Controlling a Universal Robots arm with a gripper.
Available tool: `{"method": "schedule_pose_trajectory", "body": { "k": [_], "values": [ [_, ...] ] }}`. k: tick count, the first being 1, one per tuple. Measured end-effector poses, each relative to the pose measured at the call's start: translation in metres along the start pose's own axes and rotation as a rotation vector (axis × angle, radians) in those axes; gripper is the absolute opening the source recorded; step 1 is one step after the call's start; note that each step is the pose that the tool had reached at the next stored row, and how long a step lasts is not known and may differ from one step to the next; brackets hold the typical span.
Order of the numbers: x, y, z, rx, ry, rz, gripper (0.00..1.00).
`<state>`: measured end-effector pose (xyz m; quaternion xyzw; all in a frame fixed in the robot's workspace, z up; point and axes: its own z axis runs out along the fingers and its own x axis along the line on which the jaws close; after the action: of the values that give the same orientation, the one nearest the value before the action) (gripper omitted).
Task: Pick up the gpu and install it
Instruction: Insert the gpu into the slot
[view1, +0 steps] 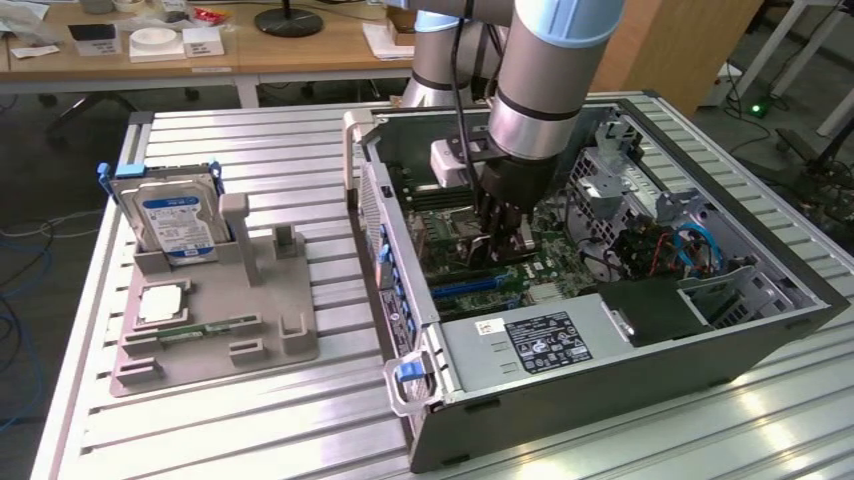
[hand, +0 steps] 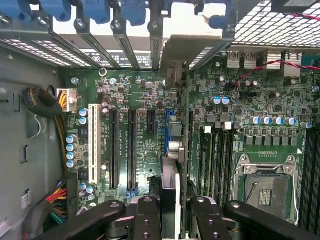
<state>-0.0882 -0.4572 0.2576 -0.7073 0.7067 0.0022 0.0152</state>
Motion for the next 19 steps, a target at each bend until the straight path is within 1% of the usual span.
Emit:
{"method": "schedule_pose_trajectory", "body": {
  "k": [6, 12, 14, 19],
  "values": [
    [0.0009, 0.0001, 0.0027, 0.0004, 0.0006, 0.023, 0.27],
    [0.0051, 0.0001, 0.0035, 0.0006, 0.0004, 0.024, 0.27],
    [0.0052, 0.0019, 0.0043, 0.0006, 0.0005, 0.024, 0.27],
    [0.0064, 0.0031, 0.0088, 0.0006, 0.0004, 0.024, 0.27]
  ]
}}
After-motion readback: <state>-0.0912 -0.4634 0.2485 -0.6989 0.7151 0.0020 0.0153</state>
